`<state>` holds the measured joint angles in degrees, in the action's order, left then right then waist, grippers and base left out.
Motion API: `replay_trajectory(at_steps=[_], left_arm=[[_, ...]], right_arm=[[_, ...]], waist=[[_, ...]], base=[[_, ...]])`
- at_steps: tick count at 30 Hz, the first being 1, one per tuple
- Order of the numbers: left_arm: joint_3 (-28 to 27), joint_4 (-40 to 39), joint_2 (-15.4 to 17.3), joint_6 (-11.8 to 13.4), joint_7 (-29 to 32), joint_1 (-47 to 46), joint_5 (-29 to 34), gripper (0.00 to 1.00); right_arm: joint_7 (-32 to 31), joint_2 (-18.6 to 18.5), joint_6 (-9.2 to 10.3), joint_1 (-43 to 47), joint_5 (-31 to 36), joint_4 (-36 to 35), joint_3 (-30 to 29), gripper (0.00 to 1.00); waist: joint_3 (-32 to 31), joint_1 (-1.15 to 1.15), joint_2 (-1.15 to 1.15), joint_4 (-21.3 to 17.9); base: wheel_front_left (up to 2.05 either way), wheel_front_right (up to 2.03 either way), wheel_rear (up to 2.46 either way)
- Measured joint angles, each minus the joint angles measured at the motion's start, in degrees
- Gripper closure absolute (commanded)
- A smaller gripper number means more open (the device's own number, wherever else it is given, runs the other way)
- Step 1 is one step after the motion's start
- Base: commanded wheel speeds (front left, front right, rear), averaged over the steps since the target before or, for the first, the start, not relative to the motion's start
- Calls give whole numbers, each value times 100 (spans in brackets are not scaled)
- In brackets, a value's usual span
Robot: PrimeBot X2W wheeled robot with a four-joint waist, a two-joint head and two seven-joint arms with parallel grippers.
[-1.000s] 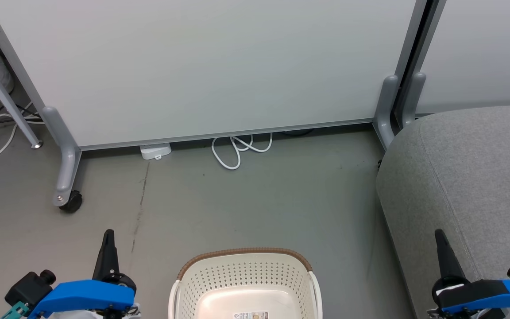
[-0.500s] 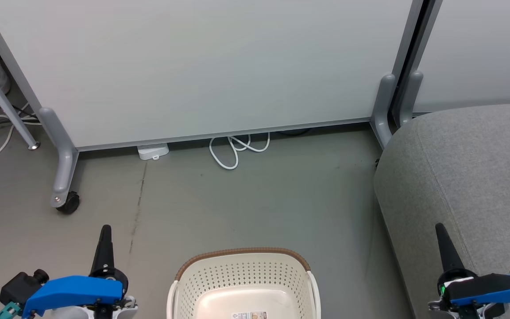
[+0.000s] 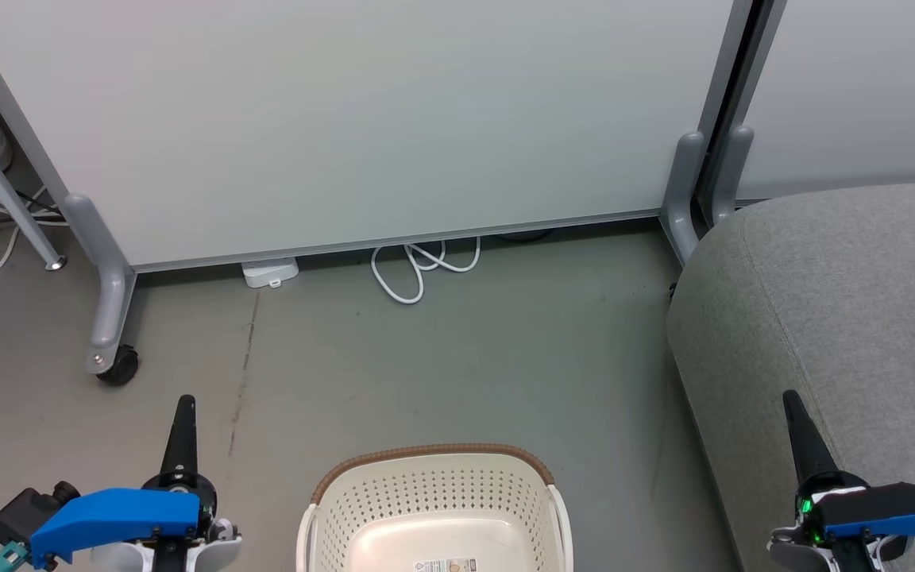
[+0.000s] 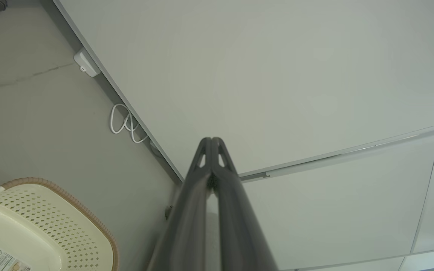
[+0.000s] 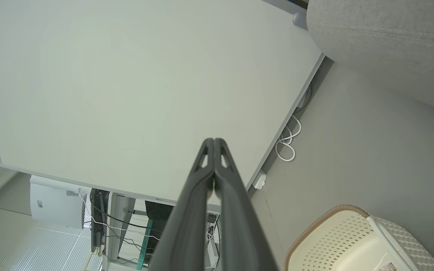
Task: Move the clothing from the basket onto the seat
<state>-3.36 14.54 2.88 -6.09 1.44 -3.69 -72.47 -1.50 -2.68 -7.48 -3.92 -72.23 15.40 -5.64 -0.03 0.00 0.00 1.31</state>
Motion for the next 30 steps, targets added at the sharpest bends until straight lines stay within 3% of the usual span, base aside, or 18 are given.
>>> replay_trajectory(at_steps=[30], left_arm=[[-213, -21, 0, -97, 354, -147, -1388, 100]], right_arm=[[-349, -3, 0, -143, -1390, -93, -58, 100]], waist=[[13, 0, 0, -87]], base=[[0, 0, 0]])
